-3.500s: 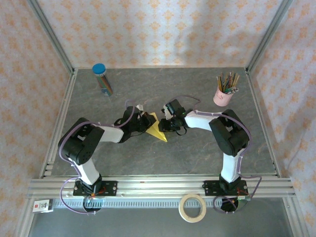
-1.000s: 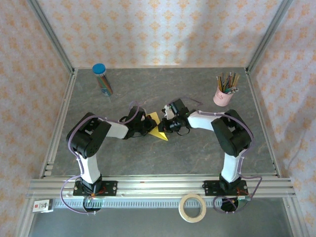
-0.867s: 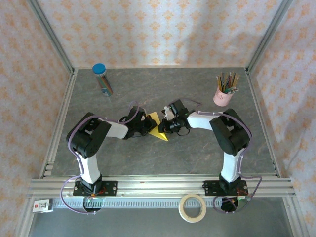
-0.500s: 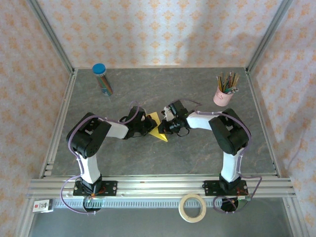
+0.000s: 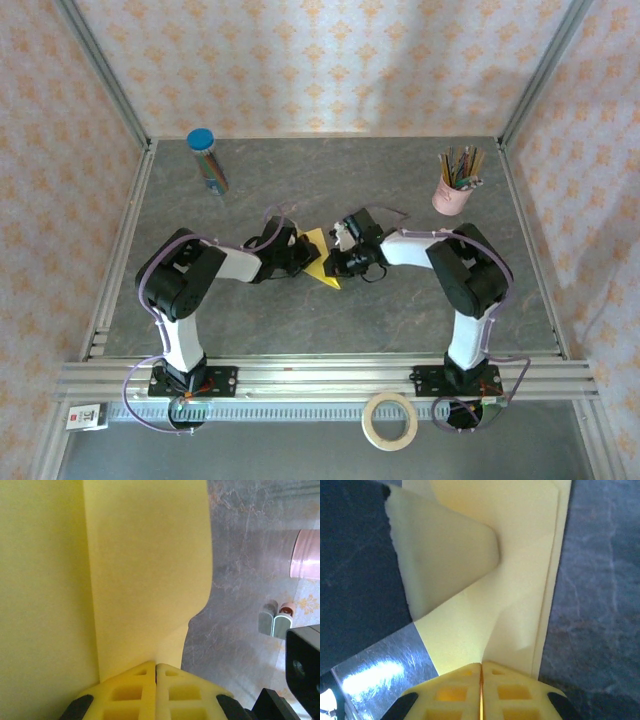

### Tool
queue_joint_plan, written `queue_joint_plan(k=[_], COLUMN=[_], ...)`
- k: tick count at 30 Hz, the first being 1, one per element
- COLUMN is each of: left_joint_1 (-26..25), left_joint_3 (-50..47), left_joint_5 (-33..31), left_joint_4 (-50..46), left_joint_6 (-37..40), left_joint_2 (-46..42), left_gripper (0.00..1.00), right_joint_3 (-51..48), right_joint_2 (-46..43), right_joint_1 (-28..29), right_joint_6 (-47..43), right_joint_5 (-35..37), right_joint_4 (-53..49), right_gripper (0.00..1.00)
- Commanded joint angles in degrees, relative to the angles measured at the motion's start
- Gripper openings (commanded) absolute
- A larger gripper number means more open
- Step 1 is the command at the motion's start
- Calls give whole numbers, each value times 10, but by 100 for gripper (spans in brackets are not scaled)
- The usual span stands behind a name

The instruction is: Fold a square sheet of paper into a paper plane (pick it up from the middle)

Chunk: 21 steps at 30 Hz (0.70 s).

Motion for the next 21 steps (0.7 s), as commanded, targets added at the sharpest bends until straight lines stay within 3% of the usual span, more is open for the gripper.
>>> queue_joint_plan(k=[1, 10, 21], left_joint_1=[1, 1, 0], left_joint_3=[-24, -25, -29], left_joint_5=[-35, -20, 1], left_joint_4=[-65, -43, -10], left_joint_6=[5, 4, -2], left_joint_2=[29, 24, 8], left_gripper=[0, 0, 3], right_joint_3=[-34, -45, -34], right_joint_2=[-23, -68, -49], right_joint_1=[6, 0, 5], right_joint_6=[-1, 30, 21], right_joint_5=[-3, -11, -18], right_joint_4=[-56, -11, -18], right_gripper=[9, 11, 13])
